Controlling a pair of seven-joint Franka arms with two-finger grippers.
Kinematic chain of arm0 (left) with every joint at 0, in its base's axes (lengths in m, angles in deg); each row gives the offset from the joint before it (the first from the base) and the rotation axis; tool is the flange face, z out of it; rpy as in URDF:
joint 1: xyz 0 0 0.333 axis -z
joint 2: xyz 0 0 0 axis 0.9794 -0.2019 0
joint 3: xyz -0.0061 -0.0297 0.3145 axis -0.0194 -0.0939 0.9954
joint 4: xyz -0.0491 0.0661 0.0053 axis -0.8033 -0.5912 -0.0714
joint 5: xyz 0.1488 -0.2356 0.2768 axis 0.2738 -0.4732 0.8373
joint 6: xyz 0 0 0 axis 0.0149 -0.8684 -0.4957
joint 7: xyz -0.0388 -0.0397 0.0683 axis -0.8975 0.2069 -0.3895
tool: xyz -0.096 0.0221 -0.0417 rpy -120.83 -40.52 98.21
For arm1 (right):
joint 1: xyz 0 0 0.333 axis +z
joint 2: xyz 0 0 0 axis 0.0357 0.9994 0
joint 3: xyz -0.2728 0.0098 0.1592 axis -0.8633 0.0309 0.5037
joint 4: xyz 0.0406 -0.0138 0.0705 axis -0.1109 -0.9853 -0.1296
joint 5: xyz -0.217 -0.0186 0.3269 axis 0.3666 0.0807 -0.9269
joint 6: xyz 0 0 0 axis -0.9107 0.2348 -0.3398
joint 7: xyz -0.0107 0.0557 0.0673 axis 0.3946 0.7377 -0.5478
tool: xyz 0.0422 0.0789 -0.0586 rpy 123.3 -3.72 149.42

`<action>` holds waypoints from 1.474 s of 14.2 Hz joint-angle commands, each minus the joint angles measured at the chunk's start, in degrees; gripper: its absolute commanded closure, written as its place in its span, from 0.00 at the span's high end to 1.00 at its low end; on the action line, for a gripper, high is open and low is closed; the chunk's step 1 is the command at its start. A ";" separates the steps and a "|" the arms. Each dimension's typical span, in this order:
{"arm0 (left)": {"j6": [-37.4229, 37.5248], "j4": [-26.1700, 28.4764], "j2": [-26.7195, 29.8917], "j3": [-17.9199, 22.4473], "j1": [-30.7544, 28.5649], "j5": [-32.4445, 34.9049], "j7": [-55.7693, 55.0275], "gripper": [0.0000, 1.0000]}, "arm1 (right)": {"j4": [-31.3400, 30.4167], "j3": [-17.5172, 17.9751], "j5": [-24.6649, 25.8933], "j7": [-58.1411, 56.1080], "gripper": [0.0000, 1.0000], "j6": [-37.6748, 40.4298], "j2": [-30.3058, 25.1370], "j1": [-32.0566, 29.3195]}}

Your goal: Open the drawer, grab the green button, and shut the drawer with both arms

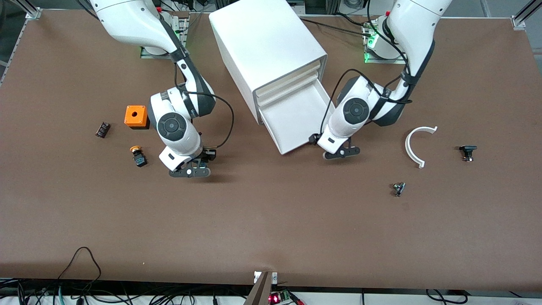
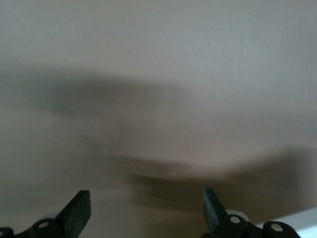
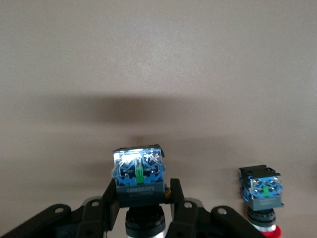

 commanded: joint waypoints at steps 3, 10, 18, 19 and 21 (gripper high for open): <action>2.92 3.66 2.27 -7.01 1.30 -1.95 0.38 1.00 | -10.17 0.13 0.29 1.34 0.34 -11.48 -2.07 0.12; 2.05 3.48 2.44 -10.19 2.09 -1.51 0.73 1.00 | -5.29 -0.05 -0.06 3.27 1.00 -3.89 -3.39 -0.31; -0.34 -0.30 18.59 -8.70 -17.41 -1.16 0.73 1.00 | 10.47 -0.49 -0.06 2.92 1.00 20.65 -13.13 -2.51; 1.76 -0.30 21.40 -8.26 -19.25 -1.16 0.73 1.00 | 10.91 -0.49 0.12 3.01 1.00 22.41 -14.80 -3.21; 10.26 -1.87 26.50 -5.12 -20.58 -1.42 9.11 1.00 | 13.09 -0.22 0.12 2.92 1.00 25.23 -17.35 -6.27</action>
